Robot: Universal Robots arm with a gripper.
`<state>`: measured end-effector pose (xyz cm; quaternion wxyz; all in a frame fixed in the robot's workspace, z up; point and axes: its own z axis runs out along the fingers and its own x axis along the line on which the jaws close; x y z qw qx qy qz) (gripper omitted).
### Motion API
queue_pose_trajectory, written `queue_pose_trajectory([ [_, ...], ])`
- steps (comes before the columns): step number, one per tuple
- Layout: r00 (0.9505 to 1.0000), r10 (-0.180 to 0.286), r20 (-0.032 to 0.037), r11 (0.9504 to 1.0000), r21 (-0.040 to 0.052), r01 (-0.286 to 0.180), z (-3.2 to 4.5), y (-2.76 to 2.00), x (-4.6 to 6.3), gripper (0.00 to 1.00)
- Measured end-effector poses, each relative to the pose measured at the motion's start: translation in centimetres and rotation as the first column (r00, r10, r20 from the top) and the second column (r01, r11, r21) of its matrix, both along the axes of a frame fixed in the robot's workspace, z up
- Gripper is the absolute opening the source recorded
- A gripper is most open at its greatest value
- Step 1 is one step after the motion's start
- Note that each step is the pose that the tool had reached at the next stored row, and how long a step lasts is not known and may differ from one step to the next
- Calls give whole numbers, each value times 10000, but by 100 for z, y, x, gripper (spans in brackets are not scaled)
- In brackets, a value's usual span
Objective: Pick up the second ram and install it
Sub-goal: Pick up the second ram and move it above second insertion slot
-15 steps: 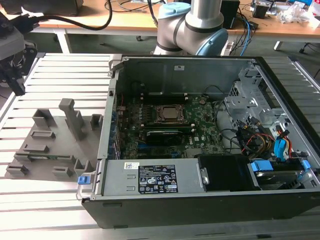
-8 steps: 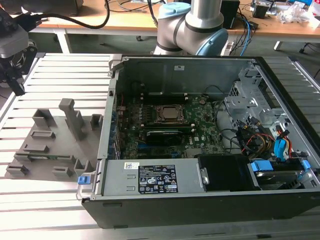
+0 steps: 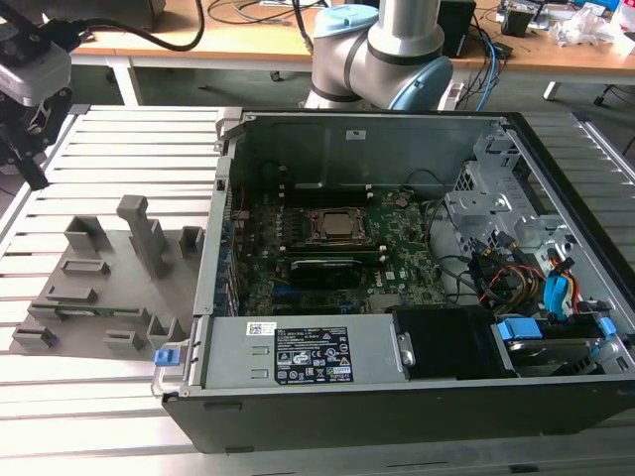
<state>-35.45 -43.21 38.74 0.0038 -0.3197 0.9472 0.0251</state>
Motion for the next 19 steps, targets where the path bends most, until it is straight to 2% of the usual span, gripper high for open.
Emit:
queue_pose_trajectory([
  [6, 9963, 862, 0, 9963, 0, -862, 0, 0, 0, 11],
  [11, 9866, 1634, 0, 9866, 0, -1634, 0, 0, 0, 11],
  [14, 9759, 2181, 0, 9759, 0, -2181, 0, 0, 0, 11],
  [15, 9699, 2433, 0, 9699, -1, -2433, 0, 0, 0, 11],
  [16, 9662, 2577, 0, 9662, 0, -2577, 0, 0, 0, 11],
  [17, 9571, 2896, -1, 9571, 0, -2896, 0, 0, 0, 11],
  [19, 9452, 3264, 0, 9452, 0, -3264, 0, 0, 0, 11],
])
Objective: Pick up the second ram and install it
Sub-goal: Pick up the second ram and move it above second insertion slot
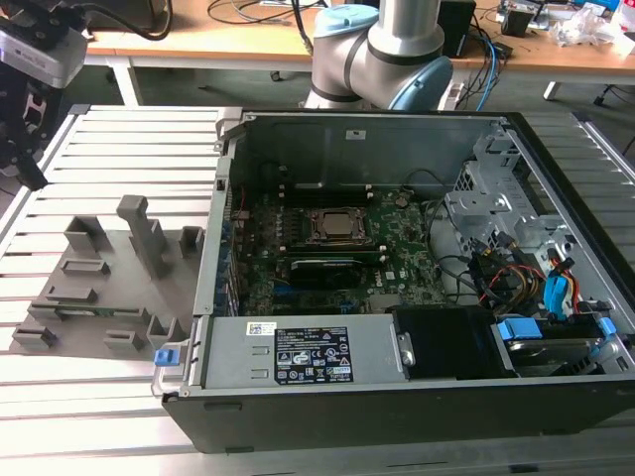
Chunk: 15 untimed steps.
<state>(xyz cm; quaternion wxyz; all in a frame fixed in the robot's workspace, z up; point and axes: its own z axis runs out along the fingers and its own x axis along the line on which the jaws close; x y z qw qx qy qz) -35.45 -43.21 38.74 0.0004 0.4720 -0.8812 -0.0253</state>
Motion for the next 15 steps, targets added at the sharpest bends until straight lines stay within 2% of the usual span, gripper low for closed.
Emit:
queue_pose_trajectory([
  [3, 9988, 493, -1, 9988, -3, -493, 0, 0, 0, 11],
  [8, 9937, 1121, -1, 9937, -5, -1121, 0, 0, 0, 11],
  [12, 9877, 1566, 0, 9877, -6, -1566, 0, 0, 0, 11],
  [15, 9804, 1969, -1, 9804, -6, -1969, 0, 0, 0, 11],
])
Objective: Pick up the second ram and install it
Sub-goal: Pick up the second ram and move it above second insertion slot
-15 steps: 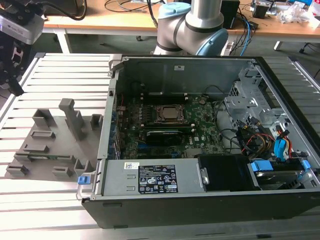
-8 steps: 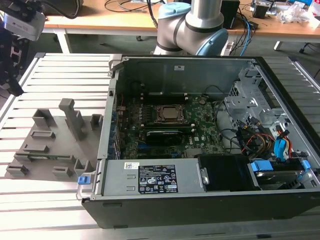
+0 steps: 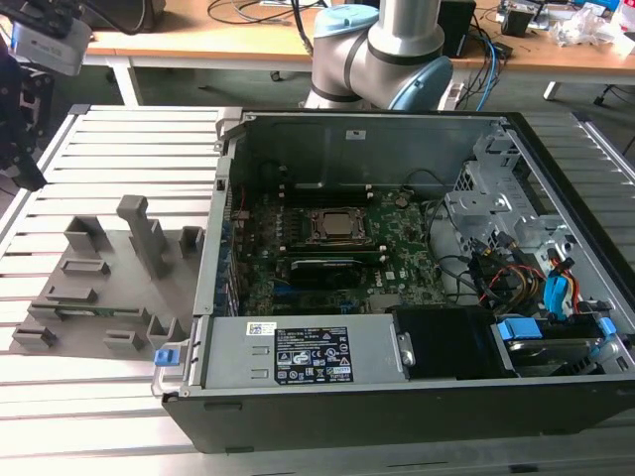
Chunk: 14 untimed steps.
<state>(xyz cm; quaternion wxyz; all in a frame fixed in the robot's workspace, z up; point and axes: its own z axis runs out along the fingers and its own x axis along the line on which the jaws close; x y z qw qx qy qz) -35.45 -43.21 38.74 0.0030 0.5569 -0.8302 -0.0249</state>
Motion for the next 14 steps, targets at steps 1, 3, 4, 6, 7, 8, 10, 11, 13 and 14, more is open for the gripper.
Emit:
queue_pose_trajectory([
  [1, 10000, 75, 1, 10000, 0, -75, 0, 0, 0, 11],
  [3, 9997, 250, 1, 9997, 0, -250, 0, 0, 0, 11],
  [4, 9993, 376, 0, 9993, 0, -376, 0, 0, 0, 11],
  [6, 9972, 741, 1, 9972, 0, -741, 0, 0, 0, 11],
  [7, 9966, 821, 1, 9966, 0, -821, 0, 0, 0, 11],
  [8, 9961, 885, 0, 9961, 0, -885, 0, 0, 0, 11],
  [10, 9939, 1099, 1, 9939, 0, -1099, 0, 0, 0, 11],
  [11, 9927, 1205, 1, 9927, 0, -1205, 0, 0, 0, 11],
  [13, 9912, 1324, 0, 9912, 0, -1324, 0, 0, 0, 11],
  [14, 9894, 1454, 1, 9894, 0, -1454, 0, 0, 0, 11],
])
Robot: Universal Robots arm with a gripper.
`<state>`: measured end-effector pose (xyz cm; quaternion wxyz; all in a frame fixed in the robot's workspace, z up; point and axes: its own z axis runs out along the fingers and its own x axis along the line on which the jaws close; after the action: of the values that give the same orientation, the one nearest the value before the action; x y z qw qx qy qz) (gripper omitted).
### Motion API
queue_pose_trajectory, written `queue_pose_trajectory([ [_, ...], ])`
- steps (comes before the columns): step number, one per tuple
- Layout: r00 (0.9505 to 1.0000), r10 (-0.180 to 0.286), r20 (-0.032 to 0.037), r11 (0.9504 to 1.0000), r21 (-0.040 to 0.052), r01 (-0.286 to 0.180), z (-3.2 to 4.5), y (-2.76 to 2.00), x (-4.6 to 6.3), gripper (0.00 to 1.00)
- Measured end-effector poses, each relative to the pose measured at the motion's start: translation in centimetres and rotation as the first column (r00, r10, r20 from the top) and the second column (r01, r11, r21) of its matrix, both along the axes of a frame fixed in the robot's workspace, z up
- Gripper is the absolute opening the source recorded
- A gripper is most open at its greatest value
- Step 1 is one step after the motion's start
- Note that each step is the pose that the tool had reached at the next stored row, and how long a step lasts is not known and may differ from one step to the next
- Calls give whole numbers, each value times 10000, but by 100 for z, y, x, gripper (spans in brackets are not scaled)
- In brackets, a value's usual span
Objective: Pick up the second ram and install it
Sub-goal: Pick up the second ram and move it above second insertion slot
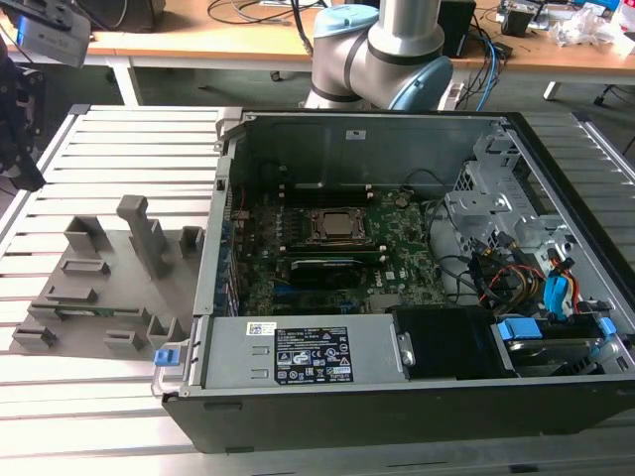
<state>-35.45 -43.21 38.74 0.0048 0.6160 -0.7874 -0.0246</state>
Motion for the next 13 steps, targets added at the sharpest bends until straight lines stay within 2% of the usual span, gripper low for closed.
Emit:
queue_pose_trajectory([
  [4, 9994, 355, 0, 9994, 0, -355, 0, 0, 0, 11],
  [9, 9960, 895, 0, 9960, 0, -895, 0, 0, 0, 11],
  [13, 9959, 899, 0, 9959, 0, -899, 0, 0, 0, 11],
])
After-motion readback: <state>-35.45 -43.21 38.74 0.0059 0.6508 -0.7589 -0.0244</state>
